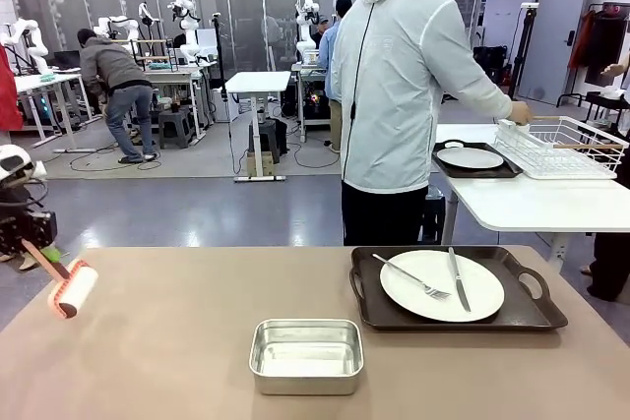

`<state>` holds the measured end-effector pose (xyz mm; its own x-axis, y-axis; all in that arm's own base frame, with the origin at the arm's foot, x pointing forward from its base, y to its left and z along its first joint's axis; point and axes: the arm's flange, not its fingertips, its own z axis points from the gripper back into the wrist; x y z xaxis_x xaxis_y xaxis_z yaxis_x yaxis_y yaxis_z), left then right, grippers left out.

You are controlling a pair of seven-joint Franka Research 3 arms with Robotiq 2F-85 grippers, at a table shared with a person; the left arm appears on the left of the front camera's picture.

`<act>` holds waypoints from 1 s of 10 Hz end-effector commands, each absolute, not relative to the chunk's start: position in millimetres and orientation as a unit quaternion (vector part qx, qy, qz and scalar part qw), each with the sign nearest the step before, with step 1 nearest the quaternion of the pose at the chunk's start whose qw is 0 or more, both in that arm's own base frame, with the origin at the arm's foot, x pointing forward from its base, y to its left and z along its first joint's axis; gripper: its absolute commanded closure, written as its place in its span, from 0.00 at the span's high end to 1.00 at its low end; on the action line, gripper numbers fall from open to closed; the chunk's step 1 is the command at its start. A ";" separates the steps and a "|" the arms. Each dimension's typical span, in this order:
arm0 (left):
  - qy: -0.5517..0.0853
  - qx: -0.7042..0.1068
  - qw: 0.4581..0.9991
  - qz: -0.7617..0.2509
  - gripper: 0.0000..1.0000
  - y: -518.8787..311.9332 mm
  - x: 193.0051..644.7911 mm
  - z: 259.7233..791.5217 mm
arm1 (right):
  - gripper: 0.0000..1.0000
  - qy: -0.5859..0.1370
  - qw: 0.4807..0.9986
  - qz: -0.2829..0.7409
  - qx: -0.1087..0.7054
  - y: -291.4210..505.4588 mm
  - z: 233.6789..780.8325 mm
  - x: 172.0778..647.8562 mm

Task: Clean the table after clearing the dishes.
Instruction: When the left (or right) Handle tray is removed, use the left hand (or right hand) to clean the left (or right) side of the table with the Lint Roller, then place the Lint Roller back on top of the Airtight Container.

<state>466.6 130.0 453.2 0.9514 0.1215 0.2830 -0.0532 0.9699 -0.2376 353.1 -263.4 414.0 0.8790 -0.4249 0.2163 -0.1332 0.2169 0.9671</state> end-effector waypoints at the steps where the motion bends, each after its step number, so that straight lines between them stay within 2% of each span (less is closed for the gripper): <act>1: -0.185 -0.079 0.979 0.037 0.21 103.0 432.2 497.8 | 1.00 -0.229 0.744 -0.095 0.620 -262.7 416.6 352.6; 3: -0.195 -0.067 0.978 0.024 0.21 83.9 434.5 516.2 | 1.00 -0.229 0.744 -0.095 0.620 -262.7 416.6 352.6; 4: -0.190 -0.083 0.978 0.025 0.21 103.9 437.2 506.2 | 1.00 -0.229 0.744 -0.095 0.620 -262.7 416.6 352.6; 10: -0.190 -0.083 0.978 0.025 0.21 103.9 437.2 506.2 | 1.00 -0.229 0.744 -0.095 0.620 -262.7 416.6 352.6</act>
<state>438.3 102.6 502.2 0.9308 0.0923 0.3537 -0.0307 0.9839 -0.1761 353.1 -263.4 414.0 0.8791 -0.4248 0.2163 -0.1332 0.2169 0.9671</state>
